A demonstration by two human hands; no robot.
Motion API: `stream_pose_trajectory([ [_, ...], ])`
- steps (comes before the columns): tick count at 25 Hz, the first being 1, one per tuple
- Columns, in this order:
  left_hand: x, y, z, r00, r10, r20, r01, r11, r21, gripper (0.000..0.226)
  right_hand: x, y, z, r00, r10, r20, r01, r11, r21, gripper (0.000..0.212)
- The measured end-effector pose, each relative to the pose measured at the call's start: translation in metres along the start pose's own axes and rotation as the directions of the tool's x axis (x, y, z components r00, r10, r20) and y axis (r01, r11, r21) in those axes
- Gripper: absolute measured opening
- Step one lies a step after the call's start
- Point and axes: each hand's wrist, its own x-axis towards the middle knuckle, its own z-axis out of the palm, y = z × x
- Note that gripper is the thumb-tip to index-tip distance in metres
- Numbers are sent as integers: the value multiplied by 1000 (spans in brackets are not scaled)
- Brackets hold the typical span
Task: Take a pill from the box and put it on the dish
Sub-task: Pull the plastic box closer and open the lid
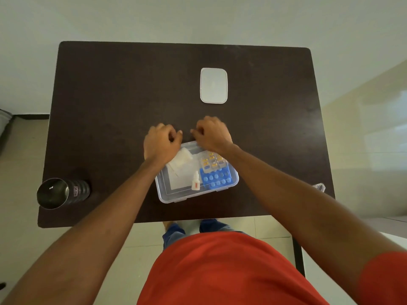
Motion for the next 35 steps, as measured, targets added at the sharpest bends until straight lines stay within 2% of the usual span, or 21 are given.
stream_pose_trajectory([
  [2, -14, -6, -10, 979, -119, -166, 89, 980, -176, 25, -14, 9, -11, 983, 13, -185, 7, 994, 111, 23],
  [4, -38, -14, -21, 915, -348, -203, 240, 876, -418, 20, -40, 24, -19, 944, 199, -264, -120, 950, 290, 18],
  [6, -73, -22, -26, 823, -567, -37, 439, 675, -594, 18, -74, 38, -18, 900, 406, -162, -297, 839, 455, 19],
  [8, -109, -27, -23, 747, -645, 160, 579, 513, -634, 22, -110, 42, -7, 867, 497, 31, -418, 693, 588, 23],
  [10, -137, -22, -20, 752, -601, 270, 605, 466, -645, 28, -137, 37, 5, 850, 510, 134, -456, 584, 672, 25],
  [13, -148, -11, -22, 797, -527, 296, 573, 503, -646, 42, -149, 26, 10, 858, 500, 114, -424, 567, 706, 23],
  [15, -142, -9, -29, 805, -505, 312, 565, 488, -666, 47, -148, 19, 7, 879, 466, 102, -380, 553, 741, 25],
  [19, -120, -9, -53, 833, -462, 305, 510, 426, -747, 30, -143, 2, -10, 905, 423, 43, -249, 446, 859, 28],
  [22, -122, -15, -67, 805, -522, 281, 510, 367, -778, 30, -153, -5, -20, 851, 525, -6, -208, 348, 914, 31],
  [24, -133, -19, -72, 758, -538, 368, 565, 260, -783, 28, -165, 2, -18, 796, 602, 58, -248, 238, 939, 31],
  [25, -140, -20, -73, 745, -523, 414, 584, 211, -784, 24, -172, 6, -17, 779, 617, 117, -260, 147, 954, 27],
  [27, -153, -21, -69, 750, -487, 448, 592, 192, -782, 16, -186, 11, -17, 764, 608, 214, -269, 0, 963, 20],
  [28, -159, -23, -66, 754, -482, 447, 591, 198, -782, 13, -192, 14, -16, 761, 602, 240, -303, 4, 953, 18],
  [32, -166, -28, -55, 736, -528, 423, 586, 185, -789, 10, -203, 27, -6, 744, 613, 266, -435, 141, 889, 18],
  [35, -163, -34, -44, 745, -526, 410, 600, 260, -757, 9, -202, 31, 4, 764, 598, 243, -449, 222, 866, 17],
])
